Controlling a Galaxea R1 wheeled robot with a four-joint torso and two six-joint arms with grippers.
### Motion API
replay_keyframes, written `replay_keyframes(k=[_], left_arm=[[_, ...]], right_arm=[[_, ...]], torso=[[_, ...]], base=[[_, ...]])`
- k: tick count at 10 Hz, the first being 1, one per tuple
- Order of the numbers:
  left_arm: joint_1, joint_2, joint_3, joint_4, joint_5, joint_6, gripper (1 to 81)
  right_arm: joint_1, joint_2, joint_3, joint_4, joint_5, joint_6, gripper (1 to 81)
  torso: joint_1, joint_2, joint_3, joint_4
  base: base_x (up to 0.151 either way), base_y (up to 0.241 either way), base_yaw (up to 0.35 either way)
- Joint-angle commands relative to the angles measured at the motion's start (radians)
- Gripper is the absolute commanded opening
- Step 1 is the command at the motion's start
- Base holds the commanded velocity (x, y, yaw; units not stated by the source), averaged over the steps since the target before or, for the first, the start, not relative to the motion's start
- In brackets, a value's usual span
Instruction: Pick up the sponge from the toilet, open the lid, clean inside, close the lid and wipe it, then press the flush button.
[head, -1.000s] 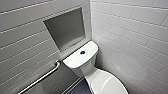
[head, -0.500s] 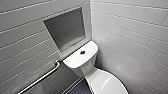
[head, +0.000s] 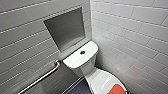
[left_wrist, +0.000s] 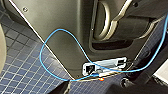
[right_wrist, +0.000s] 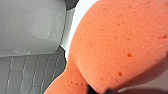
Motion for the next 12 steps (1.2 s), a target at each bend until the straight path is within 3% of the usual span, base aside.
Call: replay_keyframes(k=[1, 6, 9, 11, 12], left_arm=[[0.005, -0.021, 0.001, -0.004, 0.088, 0.007, 81.1], [0.005, -0.021, 0.001, -0.005, 0.087, 0.007, 81.1], [0.005, -0.024, 0.001, -0.005, 0.087, 0.007, 81.1], [0.006, -0.028, 0.001, -0.008, 0.087, 0.007, 81.1], [0.009, -0.033, 0.001, -0.010, 0.087, 0.007, 81.1]], right_arm=[[0.376, 0.192, -0.440, -0.058, -0.461, -0.043, 1.0], [0.457, 0.508, -0.741, -0.090, -0.515, -0.043, 1.0], [0.439, 0.639, -0.812, -0.101, -0.517, -0.040, 1.0], [0.401, 0.642, -0.820, -0.093, -0.474, -0.034, 1.0], [0.375, 0.633, -0.826, -0.087, -0.396, -0.032, 1.0]], torso=[[0.000, 0.000, 0.000, 0.000], [0.000, 0.000, 0.000, 0.000], [0.000, 0.000, 0.000, 0.000], [0.000, 0.001, 0.000, 0.000], [0.000, 0.001, -0.001, 0.000]], base=[[0.000, 0.000, 0.000], [0.000, 0.000, 0.000], [0.000, 0.000, 0.000], [0.000, 0.000, 0.000], [0.000, 0.000, 0.000]])
